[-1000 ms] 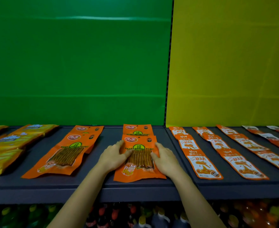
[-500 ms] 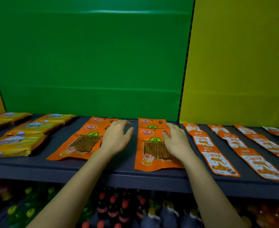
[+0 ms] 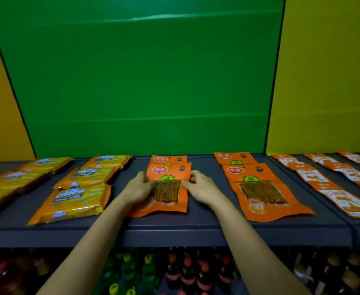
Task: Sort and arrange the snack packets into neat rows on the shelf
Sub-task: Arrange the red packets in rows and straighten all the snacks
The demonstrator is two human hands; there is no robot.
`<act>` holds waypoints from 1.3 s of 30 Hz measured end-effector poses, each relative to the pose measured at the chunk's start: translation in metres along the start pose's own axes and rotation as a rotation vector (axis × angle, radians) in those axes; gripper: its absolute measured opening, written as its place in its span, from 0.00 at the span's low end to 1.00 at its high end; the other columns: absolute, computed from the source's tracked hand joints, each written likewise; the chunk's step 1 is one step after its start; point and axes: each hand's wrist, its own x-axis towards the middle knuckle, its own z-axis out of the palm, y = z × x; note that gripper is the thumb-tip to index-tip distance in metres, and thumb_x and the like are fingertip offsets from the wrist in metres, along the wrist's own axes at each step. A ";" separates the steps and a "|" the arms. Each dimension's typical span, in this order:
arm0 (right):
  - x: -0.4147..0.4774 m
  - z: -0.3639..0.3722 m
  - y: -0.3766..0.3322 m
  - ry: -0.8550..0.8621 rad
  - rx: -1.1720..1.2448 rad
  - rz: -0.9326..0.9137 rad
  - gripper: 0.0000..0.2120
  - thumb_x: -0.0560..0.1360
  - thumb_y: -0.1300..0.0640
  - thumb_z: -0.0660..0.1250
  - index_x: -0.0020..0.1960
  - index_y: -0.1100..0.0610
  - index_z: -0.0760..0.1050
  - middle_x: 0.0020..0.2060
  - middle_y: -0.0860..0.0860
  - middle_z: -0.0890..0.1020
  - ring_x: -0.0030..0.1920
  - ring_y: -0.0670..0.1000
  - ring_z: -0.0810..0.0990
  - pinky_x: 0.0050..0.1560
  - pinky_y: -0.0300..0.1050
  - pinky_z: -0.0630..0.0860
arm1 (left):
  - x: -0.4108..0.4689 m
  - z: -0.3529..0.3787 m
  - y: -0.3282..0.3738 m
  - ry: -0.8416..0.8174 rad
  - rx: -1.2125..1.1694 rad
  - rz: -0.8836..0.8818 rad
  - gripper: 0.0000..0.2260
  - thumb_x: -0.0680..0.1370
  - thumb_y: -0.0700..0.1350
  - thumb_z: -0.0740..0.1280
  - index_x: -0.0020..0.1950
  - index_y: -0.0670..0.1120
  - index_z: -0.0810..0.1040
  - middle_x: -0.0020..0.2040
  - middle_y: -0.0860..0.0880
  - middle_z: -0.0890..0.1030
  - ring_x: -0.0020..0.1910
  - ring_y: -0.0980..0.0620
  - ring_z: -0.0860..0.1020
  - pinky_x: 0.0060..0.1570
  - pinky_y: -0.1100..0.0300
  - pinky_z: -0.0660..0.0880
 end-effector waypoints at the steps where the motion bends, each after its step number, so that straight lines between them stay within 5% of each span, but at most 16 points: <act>1: 0.002 0.008 -0.001 0.022 -0.033 -0.002 0.22 0.79 0.49 0.58 0.70 0.56 0.63 0.66 0.55 0.73 0.68 0.57 0.69 0.67 0.52 0.67 | 0.001 0.002 -0.003 0.022 -0.042 0.010 0.16 0.79 0.46 0.59 0.64 0.41 0.67 0.64 0.40 0.74 0.62 0.42 0.73 0.60 0.53 0.68; 11: 0.001 0.018 0.001 0.072 -0.238 -0.021 0.26 0.80 0.48 0.56 0.75 0.55 0.56 0.71 0.53 0.67 0.72 0.54 0.64 0.70 0.53 0.63 | 0.005 0.007 -0.014 0.093 -0.061 0.096 0.22 0.78 0.47 0.62 0.71 0.44 0.65 0.70 0.43 0.70 0.68 0.44 0.69 0.66 0.53 0.65; 23: -0.005 -0.003 0.020 0.097 -0.245 -0.004 0.23 0.81 0.54 0.54 0.74 0.58 0.57 0.71 0.55 0.67 0.71 0.56 0.64 0.69 0.51 0.63 | -0.001 0.012 0.003 -0.086 0.013 0.228 0.27 0.77 0.54 0.62 0.74 0.48 0.61 0.70 0.46 0.70 0.64 0.47 0.73 0.63 0.49 0.71; 29: -0.004 -0.001 0.021 0.083 -0.320 -0.030 0.19 0.82 0.54 0.50 0.72 0.57 0.61 0.69 0.55 0.69 0.69 0.55 0.66 0.67 0.51 0.64 | -0.002 0.015 -0.001 -0.035 0.039 0.238 0.28 0.77 0.54 0.62 0.74 0.46 0.61 0.73 0.46 0.67 0.69 0.47 0.69 0.68 0.51 0.67; 32: 0.000 0.001 0.024 0.070 -0.334 -0.024 0.22 0.82 0.54 0.49 0.74 0.57 0.57 0.74 0.54 0.62 0.73 0.55 0.60 0.71 0.50 0.59 | -0.001 0.017 -0.003 -0.016 0.081 0.251 0.28 0.77 0.54 0.62 0.74 0.46 0.61 0.74 0.46 0.65 0.72 0.48 0.65 0.70 0.52 0.63; 35: 0.002 0.001 0.025 0.079 -0.257 -0.021 0.22 0.82 0.53 0.49 0.76 0.56 0.55 0.76 0.53 0.56 0.76 0.54 0.54 0.74 0.51 0.54 | -0.002 0.017 -0.003 0.020 0.099 0.277 0.26 0.77 0.53 0.62 0.73 0.44 0.63 0.75 0.45 0.62 0.74 0.48 0.61 0.72 0.54 0.60; 39: 0.002 -0.002 0.022 0.198 -0.144 -0.032 0.22 0.81 0.52 0.52 0.74 0.56 0.60 0.75 0.53 0.60 0.75 0.54 0.57 0.75 0.53 0.55 | -0.014 0.007 -0.001 0.125 0.247 0.386 0.22 0.79 0.54 0.58 0.70 0.44 0.68 0.74 0.46 0.65 0.73 0.48 0.62 0.69 0.55 0.60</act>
